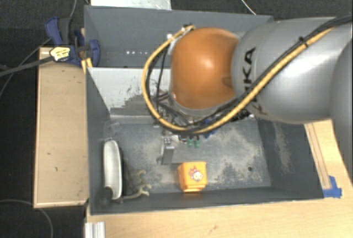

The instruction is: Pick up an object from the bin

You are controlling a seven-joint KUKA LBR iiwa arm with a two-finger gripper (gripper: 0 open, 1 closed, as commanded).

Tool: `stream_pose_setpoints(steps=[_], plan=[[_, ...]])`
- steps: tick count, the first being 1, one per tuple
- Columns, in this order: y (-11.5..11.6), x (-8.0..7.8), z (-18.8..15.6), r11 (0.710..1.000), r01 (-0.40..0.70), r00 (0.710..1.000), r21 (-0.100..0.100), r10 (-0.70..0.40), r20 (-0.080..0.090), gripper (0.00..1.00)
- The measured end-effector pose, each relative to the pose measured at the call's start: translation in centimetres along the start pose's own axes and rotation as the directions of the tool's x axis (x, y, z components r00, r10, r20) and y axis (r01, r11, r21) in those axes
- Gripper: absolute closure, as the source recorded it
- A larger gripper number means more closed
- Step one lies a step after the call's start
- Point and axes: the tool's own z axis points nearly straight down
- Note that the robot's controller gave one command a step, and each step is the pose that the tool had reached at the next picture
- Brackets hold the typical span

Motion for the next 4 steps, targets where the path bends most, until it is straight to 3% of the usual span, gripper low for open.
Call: stream_pose_setpoints(steps=[1,2,3,4], plan=[[-0.1,-0.2,-0.4,1.0,-0.006,1.0,-0.002,0.006,0.008,0.0],[-6.4,3.7,-2.0,0.993,0.114,0.993,0.0,-0.114,0.001,0.0],[-7.0,-1.2,5.2,0.984,0.176,0.984,0.0,-0.176,0.005,0.0],[-8.1,3.2,7.7,0.891,0.454,0.891,0.0,-0.454,-0.001,0.0]])
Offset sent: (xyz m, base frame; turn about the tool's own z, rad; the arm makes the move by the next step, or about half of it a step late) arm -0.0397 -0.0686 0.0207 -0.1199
